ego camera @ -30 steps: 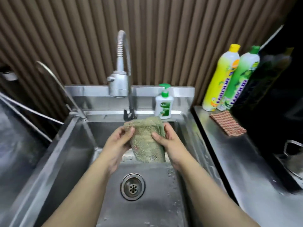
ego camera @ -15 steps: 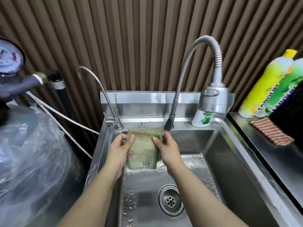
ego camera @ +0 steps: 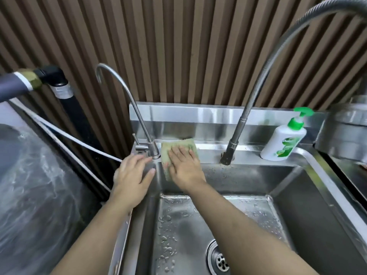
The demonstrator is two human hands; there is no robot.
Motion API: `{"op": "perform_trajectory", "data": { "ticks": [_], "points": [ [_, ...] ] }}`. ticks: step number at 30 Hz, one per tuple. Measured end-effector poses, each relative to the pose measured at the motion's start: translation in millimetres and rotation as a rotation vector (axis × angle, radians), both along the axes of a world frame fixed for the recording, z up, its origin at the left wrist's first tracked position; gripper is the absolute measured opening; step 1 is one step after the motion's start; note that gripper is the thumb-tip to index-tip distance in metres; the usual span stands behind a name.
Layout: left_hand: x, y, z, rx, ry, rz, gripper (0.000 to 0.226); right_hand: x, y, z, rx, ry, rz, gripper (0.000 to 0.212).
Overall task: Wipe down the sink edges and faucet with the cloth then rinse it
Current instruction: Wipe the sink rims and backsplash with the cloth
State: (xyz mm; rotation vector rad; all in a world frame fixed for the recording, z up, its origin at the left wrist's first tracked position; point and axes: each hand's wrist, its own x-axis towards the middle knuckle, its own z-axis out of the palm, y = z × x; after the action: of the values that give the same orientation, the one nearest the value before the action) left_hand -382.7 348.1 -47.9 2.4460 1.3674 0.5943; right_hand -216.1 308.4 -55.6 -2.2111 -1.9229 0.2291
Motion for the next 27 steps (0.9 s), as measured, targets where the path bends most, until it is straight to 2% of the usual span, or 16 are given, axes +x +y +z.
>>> {"op": "perform_trajectory", "data": {
  "ticks": [3,6,8,12,14,16,19,21,24,27],
  "points": [
    [-12.7,7.1,-8.2,0.043,0.058,-0.066,0.082,-20.4,17.1,-3.6,-0.03,-0.068,-0.039,0.056],
    [-16.0,14.6,-11.2,0.046,0.1,-0.104,0.098,-12.3,12.3,-5.4,-0.025,-0.137,0.012,0.057],
    [-14.8,13.2,-12.9,0.025,0.107,-0.118,0.091,13.0,-7.5,-8.6,-0.045,-0.161,-0.051,0.057],
    [-16.6,9.9,-19.1,-0.022,0.067,-0.085,0.081,20.5,-25.1,-13.0,-0.049,-0.183,-0.401,0.07],
    [-16.4,11.5,-20.7,-0.021,0.061,-0.084,0.081,-7.4,0.8,-12.9,-0.069,-0.159,-0.366,0.065],
    [-14.8,12.2,-20.1,0.012,0.073,-0.09,0.08,-35.6,24.8,-9.7,-0.061,-0.132,-0.231,0.063],
    [-12.9,7.2,-18.4,0.045,0.07,-0.093,0.08,-28.3,22.7,-11.1,-0.04,-0.149,-0.113,0.063],
    [-13.3,6.3,-17.7,0.015,0.062,-0.1,0.082,1.2,2.7,-17.0,-0.039,-0.179,-0.183,0.062],
    [-10.6,6.8,-18.2,0.02,0.093,-0.111,0.083,31.5,-20.4,-16.6,-0.046,-0.091,-0.482,0.061],
    [-10.8,7.4,-19.4,0.016,0.118,-0.107,0.085,0.1,5.1,-7.9,-0.117,-0.136,-0.538,0.067]
  ]
}}
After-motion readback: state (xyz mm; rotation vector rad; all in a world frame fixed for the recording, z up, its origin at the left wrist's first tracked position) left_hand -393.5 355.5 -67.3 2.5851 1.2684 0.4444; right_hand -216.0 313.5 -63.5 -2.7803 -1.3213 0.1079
